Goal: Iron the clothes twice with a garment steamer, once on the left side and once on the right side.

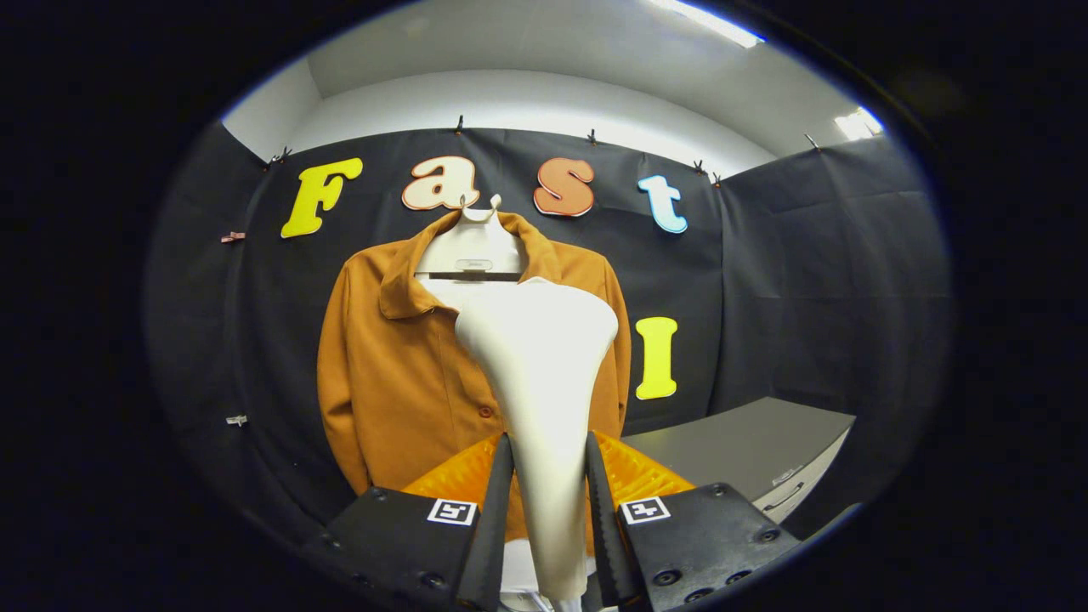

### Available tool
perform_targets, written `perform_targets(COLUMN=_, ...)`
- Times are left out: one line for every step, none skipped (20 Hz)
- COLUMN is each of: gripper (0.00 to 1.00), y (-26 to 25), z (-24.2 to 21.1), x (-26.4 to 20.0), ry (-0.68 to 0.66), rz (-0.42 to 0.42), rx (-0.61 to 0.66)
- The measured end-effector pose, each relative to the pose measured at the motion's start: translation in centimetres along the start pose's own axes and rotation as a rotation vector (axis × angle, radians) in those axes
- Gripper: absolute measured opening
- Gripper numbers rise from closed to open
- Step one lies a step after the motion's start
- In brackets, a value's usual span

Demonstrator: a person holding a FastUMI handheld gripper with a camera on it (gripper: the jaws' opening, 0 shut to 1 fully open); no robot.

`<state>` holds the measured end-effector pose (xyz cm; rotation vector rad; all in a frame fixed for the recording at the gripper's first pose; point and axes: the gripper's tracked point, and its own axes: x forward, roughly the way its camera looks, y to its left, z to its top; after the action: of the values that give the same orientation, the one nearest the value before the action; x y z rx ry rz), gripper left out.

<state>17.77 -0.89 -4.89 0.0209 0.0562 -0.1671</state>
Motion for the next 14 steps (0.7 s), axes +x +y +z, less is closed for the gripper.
perform_targets(gripper=0.47, y=0.0, z=0.1, x=-0.1, ry=-0.007, rz=0.000, rx=0.003)
perform_targets(gripper=0.47, y=0.0, z=0.3, x=-0.2, ry=-0.013, rz=0.002, rx=0.003)
perform_targets(gripper=0.47, y=-0.1, z=0.4, x=-0.3, ry=-0.020, rz=0.006, rx=0.002)
perform_targets(gripper=0.47, y=-0.2, z=0.6, x=-0.4, ry=-0.026, rz=0.010, rx=0.001)
perform_targets(gripper=0.47, y=-0.3, z=0.6, x=-0.6, ry=-0.030, rz=0.014, rx=-0.001)
perform_targets(gripper=0.47, y=-0.6, z=0.8, x=-0.7, ry=-0.034, rz=0.017, rx=0.000)
perform_targets(gripper=0.47, y=-0.9, z=0.9, x=-0.8, ry=-0.042, rz=0.025, rx=0.002)
perform_targets(gripper=0.47, y=-1.0, z=1.1, x=-0.7, ry=-0.047, rz=0.033, rx=0.005)
perform_targets(gripper=0.47, y=-1.1, z=1.2, x=-0.6, ry=-0.050, rz=0.046, rx=0.007)
perform_targets(gripper=0.47, y=-1.3, z=1.2, x=-0.4, ry=-0.050, rz=0.058, rx=0.004)
perform_targets(gripper=0.47, y=-1.6, z=1.1, x=-0.3, ry=-0.043, rz=0.068, rx=-0.001)
perform_targets(gripper=0.47, y=-1.9, z=1.1, x=-0.2, ry=-0.040, rz=0.076, rx=-0.002)
perform_targets(gripper=0.47, y=-2.2, z=1.3, x=0.0, ry=-0.039, rz=0.081, rx=0.000)
perform_targets(gripper=0.47, y=-2.5, z=1.4, x=0.1, ry=-0.039, rz=0.088, rx=0.003)
